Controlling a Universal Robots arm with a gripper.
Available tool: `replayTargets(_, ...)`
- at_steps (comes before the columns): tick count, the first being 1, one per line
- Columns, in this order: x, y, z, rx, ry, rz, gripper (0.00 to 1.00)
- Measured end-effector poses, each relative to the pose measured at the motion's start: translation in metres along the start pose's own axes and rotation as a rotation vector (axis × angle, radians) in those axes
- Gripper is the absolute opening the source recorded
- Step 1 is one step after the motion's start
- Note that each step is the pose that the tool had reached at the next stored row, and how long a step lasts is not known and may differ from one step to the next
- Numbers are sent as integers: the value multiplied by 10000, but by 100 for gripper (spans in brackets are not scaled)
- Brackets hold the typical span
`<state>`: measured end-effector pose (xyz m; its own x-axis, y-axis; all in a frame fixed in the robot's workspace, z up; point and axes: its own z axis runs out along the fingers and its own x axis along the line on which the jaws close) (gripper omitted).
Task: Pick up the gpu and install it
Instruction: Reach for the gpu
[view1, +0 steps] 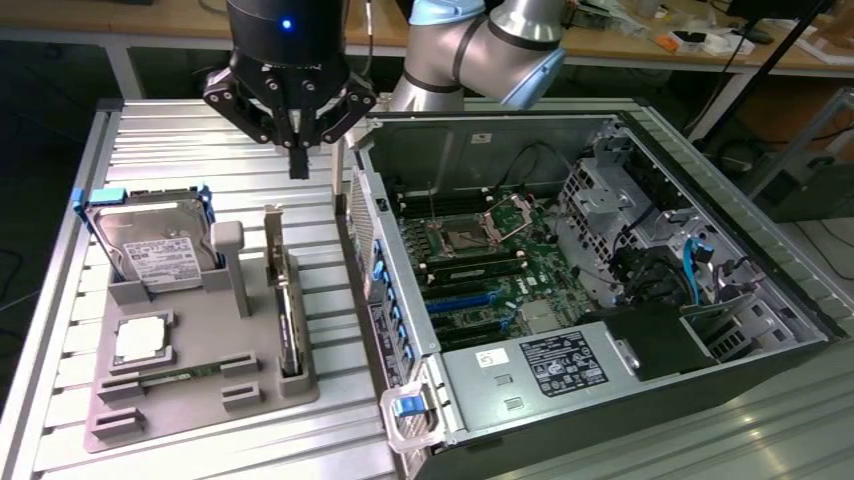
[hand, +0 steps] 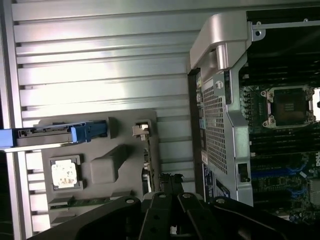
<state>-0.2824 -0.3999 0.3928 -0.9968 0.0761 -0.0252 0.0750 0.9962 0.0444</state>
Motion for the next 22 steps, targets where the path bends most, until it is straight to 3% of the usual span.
replayTargets(22,234,-18,-7,0,-2,0,11)
